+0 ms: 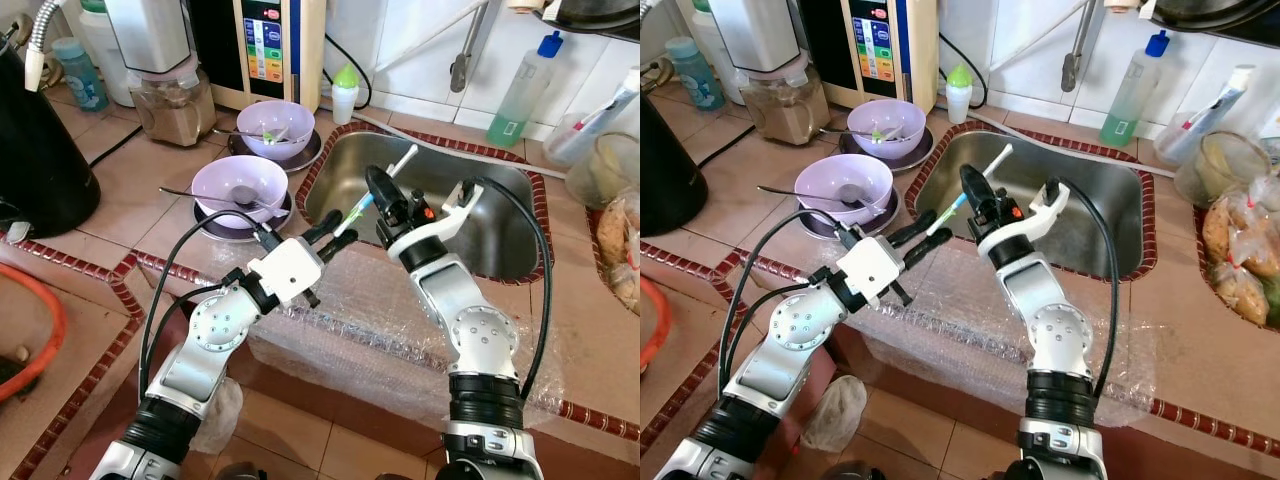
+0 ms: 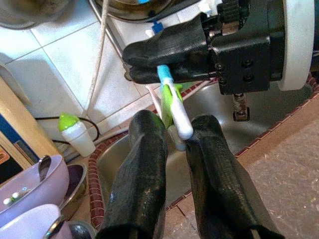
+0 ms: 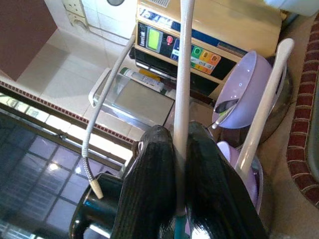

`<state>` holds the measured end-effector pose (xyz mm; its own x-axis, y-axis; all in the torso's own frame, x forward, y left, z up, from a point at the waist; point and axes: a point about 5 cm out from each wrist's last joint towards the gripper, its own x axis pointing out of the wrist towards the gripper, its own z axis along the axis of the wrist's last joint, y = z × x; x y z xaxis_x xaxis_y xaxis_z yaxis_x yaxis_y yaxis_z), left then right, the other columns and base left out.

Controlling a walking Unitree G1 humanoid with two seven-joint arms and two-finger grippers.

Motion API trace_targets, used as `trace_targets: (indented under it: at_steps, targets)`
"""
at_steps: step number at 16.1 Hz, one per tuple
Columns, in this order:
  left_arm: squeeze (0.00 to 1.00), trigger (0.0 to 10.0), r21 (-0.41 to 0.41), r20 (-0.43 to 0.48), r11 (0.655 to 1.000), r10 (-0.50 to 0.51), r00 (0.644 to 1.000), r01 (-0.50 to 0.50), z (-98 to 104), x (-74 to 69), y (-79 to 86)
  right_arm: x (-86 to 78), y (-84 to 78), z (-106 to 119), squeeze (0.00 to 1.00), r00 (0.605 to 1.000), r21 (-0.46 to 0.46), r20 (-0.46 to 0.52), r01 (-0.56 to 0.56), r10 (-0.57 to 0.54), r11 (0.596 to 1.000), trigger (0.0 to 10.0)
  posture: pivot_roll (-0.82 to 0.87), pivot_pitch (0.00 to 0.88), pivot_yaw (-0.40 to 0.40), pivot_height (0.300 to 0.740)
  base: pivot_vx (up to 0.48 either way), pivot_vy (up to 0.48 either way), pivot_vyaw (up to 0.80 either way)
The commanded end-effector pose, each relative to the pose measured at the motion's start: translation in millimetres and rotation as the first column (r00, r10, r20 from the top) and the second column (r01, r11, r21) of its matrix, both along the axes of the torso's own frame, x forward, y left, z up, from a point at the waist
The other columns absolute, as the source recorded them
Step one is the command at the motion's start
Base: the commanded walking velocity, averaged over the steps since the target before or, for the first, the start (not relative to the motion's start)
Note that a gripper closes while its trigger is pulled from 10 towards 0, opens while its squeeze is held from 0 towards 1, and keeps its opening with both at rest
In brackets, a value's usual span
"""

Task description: Kitchen organization

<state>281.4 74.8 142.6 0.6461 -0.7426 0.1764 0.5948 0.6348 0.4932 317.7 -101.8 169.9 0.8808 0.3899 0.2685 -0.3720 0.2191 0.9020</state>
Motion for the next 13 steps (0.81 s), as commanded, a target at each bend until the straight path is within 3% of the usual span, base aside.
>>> trace_targets:
  at_steps: [1, 4, 7, 8, 9, 13]
  targets:
    - [1.00, 10.0, -0.039, 0.046, 0.999, -0.014, 0.999, 0.016, 12.8, 0.3, -2.2, 4.7, -4.7, -0.3, 0.00, 0.998, -0.034, -0.011, 0.064, -0.065, 0.997, 0.0, 0.01, 0.005, -0.008, 0.740, 0.000, 0.000, 0.00]
    - [1.00, 10.0, -0.052, 0.024, 0.998, -0.028, 0.999, 0.029, 12.6, -0.8, -4.3, 13.8, -13.2, 1.0, 0.00, 0.990, -0.106, 0.007, 0.139, -0.139, 0.985, 0.0, 0.01, 0.004, -0.008, 0.740, 0.000, 0.000, 0.00]
    - [1.00, 10.0, -0.066, -0.002, 0.997, -0.039, 0.999, 0.039, 13.0, -2.8, -4.6, 24.5, -21.7, -1.1, 0.00, 0.976, -0.240, 0.042, 0.215, -0.212, 0.947, 0.0, 0.02, 0.013, -0.012, 0.740, 0.000, 0.000, 0.00]
    - [1.00, 10.0, -0.067, -0.006, 0.997, -0.041, 0.999, 0.041, 14.0, -3.9, -4.0, 30.5, -25.9, -0.8, 0.00, 0.967, -0.317, 0.080, 0.254, -0.241, 0.914, 0.0, 0.03, 0.022, -0.010, 0.740, 0.000, 0.000, 0.00]
    - [1.00, 10.0, -0.066, -0.011, 0.997, -0.041, 0.999, 0.040, 14.8, -4.9, -3.0, 37.7, -31.3, -0.5, 0.00, 0.952, -0.432, 0.143, 0.305, -0.269, 0.849, 0.0, 0.03, 0.027, -0.009, 0.740, 0.000, 0.000, 0.00]
    - [1.00, 10.0, -0.041, -0.047, 0.997, -0.071, 0.996, 0.069, 15.7, -9.4, -1.9, 53.1, -45.7, -9.8, 0.00, 0.932, -0.586, 0.158, 0.355, -0.327, 0.729, 0.0, 0.06, 0.046, -0.012, 0.740, 0.000, 0.000, 0.00]
